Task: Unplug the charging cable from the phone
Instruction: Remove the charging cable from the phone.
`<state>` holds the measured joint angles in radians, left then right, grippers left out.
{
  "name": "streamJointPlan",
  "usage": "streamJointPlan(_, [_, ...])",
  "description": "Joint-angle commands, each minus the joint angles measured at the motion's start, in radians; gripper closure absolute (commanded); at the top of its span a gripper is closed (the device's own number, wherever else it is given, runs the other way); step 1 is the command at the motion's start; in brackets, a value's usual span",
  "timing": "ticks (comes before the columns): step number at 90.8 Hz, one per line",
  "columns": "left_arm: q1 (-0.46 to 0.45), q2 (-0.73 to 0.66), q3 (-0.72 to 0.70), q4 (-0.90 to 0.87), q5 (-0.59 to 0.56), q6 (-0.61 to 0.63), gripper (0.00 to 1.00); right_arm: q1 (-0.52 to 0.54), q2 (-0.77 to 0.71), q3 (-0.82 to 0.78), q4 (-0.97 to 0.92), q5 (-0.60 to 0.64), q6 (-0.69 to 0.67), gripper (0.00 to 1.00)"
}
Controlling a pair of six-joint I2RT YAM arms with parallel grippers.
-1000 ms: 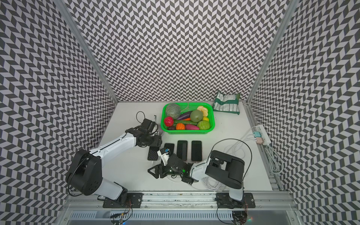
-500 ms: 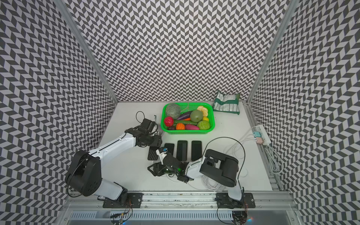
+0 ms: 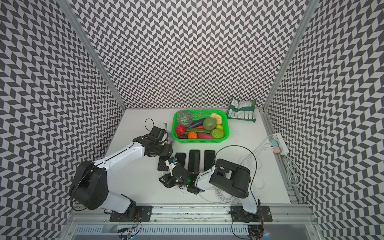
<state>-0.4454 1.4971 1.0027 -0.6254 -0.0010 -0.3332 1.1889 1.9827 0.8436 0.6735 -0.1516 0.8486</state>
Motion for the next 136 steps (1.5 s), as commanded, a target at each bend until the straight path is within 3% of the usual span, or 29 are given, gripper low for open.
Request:
streamJointPlan(1, [-0.005, -0.033, 0.012, 0.019, 0.015, -0.005, 1.00, 0.006, 0.013, 0.013, 0.033, 0.001, -0.005, 0.78])
streamJointPlan(36, [-0.006, -0.027, 0.005, 0.054, -0.010, -0.040, 1.00, 0.012, 0.002, -0.010, 0.065, -0.016, -0.008, 1.00])
streamJointPlan(73, [-0.005, -0.009, 0.014, 0.066, -0.032, -0.058, 1.00, 0.029, -0.004, -0.015, 0.062, -0.012, -0.019, 1.00])
streamJointPlan(100, [-0.005, 0.007, -0.005, 0.055, -0.065, -0.059, 1.00, 0.040, -0.024, -0.024, 0.046, -0.012, -0.029, 0.70])
streamJointPlan(136, [-0.006, 0.037, -0.023, 0.048, -0.093, -0.061, 1.00, 0.050, -0.221, -0.176, 0.052, 0.037, -0.068, 0.49])
